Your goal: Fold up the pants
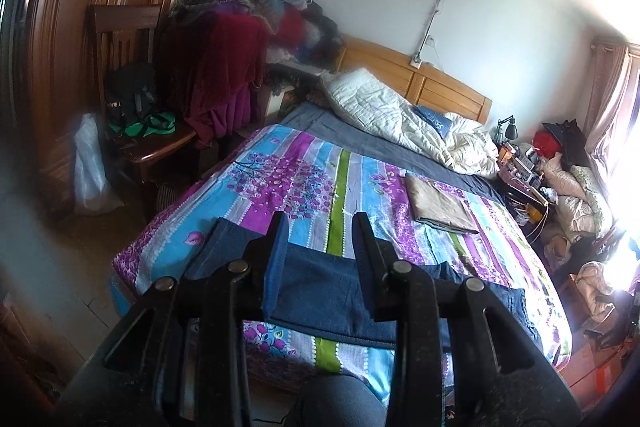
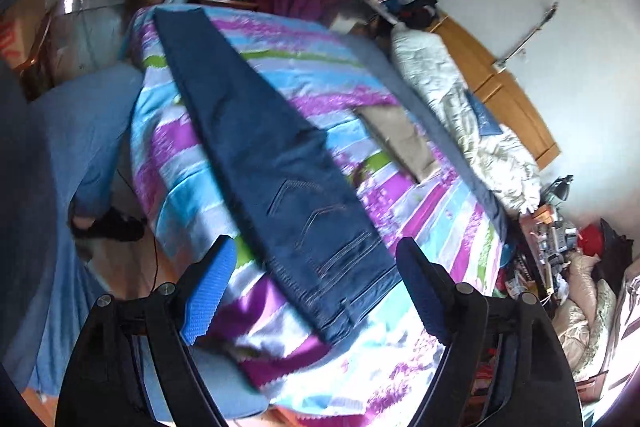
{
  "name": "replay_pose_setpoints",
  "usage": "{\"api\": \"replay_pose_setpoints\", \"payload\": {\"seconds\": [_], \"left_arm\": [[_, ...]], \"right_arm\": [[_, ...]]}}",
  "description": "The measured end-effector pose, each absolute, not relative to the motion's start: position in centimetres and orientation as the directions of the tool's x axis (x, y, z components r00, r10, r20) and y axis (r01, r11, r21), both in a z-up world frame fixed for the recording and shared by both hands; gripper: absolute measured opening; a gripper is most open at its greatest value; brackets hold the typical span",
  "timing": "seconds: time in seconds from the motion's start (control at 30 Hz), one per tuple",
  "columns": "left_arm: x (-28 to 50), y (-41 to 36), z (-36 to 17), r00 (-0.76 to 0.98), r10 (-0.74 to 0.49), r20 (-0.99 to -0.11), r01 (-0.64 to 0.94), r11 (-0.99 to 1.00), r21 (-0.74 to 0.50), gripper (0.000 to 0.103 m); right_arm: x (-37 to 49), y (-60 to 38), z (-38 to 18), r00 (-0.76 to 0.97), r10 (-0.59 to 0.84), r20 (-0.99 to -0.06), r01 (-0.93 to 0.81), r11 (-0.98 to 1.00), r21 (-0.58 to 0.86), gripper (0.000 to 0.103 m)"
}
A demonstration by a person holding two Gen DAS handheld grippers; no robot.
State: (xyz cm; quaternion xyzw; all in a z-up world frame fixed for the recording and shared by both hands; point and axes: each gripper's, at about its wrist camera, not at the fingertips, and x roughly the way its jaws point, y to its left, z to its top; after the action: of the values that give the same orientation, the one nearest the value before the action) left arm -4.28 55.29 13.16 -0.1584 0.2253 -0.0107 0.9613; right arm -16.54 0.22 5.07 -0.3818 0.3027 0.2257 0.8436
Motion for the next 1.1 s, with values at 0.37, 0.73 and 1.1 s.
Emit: {"api": "replay_pose_setpoints", "payload": {"seconds": [0.37, 0.73, 1.1], "left_arm": [[-3.3, 54.2, 13.1, 0.892, -0.117, -0.438, -0.024, 0.953, -0.303, 0.039], [-3.1, 53.9, 11.7, 0.874, -0.127, -0.469, -0.025, 0.952, -0.304, 0.04], [-2.5, 54.4, 10.0, 0.858, -0.151, -0.49, -0.035, 0.936, -0.35, 0.041]], "right_arm": [[-18.6, -4.1, 9.8, 0.717, 0.265, -0.644, -0.599, 0.707, -0.376, 0.085], [-17.7, -3.3, 11.2, 0.743, 0.326, -0.585, -0.592, 0.728, -0.346, 0.085], [-15.9, -2.0, 11.2, 0.703, 0.365, -0.61, -0.635, 0.707, -0.309, 0.085]]}}
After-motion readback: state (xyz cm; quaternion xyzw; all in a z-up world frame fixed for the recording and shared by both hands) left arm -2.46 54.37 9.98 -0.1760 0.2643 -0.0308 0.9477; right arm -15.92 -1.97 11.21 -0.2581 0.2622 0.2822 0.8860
